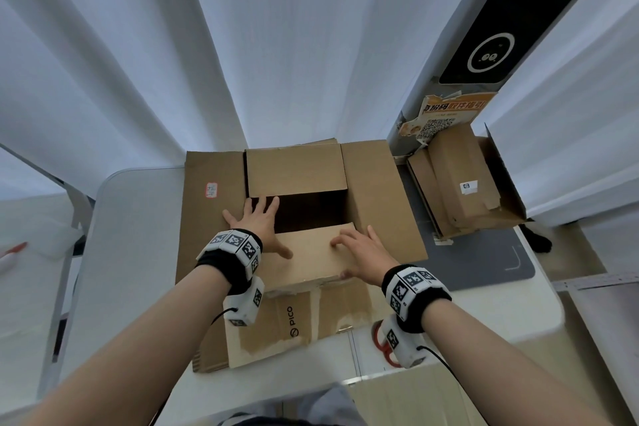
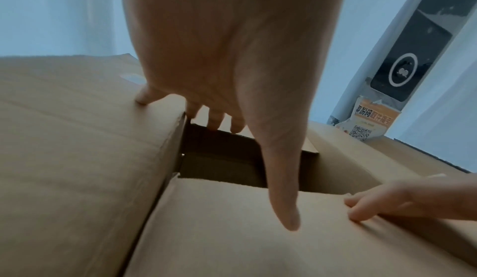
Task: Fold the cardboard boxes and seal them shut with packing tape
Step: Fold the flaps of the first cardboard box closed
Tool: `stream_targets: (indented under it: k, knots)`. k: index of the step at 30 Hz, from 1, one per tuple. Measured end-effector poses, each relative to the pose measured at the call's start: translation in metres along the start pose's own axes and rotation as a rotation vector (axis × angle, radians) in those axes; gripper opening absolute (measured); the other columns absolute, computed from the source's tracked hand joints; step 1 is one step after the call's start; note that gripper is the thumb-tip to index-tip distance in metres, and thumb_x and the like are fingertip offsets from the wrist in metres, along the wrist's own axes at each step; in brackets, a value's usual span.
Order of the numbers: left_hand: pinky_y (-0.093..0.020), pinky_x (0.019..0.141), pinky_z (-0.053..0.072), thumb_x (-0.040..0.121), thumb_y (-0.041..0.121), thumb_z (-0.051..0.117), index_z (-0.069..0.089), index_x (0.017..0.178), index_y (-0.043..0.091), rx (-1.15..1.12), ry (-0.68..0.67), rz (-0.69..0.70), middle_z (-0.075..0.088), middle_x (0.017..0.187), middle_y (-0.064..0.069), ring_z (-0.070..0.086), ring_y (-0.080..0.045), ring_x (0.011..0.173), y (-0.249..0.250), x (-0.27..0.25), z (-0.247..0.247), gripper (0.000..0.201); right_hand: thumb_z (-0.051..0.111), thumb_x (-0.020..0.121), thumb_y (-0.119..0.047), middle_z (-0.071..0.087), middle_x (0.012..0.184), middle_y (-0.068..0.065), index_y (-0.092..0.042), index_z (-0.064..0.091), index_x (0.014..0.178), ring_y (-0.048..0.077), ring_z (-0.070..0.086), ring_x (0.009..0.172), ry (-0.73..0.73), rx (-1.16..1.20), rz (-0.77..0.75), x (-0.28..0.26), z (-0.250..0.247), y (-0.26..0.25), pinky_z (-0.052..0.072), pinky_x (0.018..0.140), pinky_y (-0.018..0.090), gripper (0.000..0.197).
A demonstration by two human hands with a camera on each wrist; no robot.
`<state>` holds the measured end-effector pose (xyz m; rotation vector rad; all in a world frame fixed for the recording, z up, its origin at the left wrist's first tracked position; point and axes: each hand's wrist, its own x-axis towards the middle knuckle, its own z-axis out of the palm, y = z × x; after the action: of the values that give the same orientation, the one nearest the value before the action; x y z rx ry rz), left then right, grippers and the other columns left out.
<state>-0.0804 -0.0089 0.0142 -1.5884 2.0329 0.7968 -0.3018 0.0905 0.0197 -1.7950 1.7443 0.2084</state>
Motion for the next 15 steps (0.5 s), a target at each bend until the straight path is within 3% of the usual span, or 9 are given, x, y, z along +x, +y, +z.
stream_targets:
  k: [7, 11, 15]
  knots:
    - [-0.075, 0.11, -0.002, 0.051, 0.066, 0.086, -0.013, 0.156, 0.035, 0.07, -0.042, 0.04, -0.025, 0.163, -0.003, -0.02, -0.035, 0.149, 0.007, -0.003, 0.006, 0.148, 0.084, 0.076, -0.023, 0.031, 0.154, -0.001, -0.024, 0.045, 0.141, 0.022, 0.02, 0.148, 0.065, 0.103, 0.053, -0.004, -0.003, -0.002, -0.006, 0.121, 0.033, 0.076]
    - [-0.077, 0.108, -0.002, 0.049, 0.066, 0.087, -0.016, 0.155, 0.035, 0.125, -0.069, 0.061, -0.033, 0.16, -0.004, -0.023, -0.037, 0.148, 0.015, -0.007, 0.009, 0.151, 0.089, 0.069, -0.024, 0.009, 0.164, 0.001, -0.028, 0.045, 0.14, 0.024, 0.007, 0.152, 0.135, 0.118, 0.055, -0.004, 0.004, 0.001, 0.011, 0.124, 0.04, 0.083]
    - [-0.078, 0.108, -0.002, 0.05, 0.066, 0.087, -0.016, 0.155, 0.035, 0.141, -0.07, 0.074, -0.031, 0.16, -0.004, -0.021, -0.037, 0.149, 0.016, -0.008, 0.011, 0.151, 0.09, 0.067, -0.033, -0.001, 0.165, 0.002, -0.029, 0.04, 0.142, 0.023, -0.005, 0.153, 0.187, 0.08, 0.061, -0.005, 0.006, 0.005, 0.01, 0.125, 0.042, 0.09]
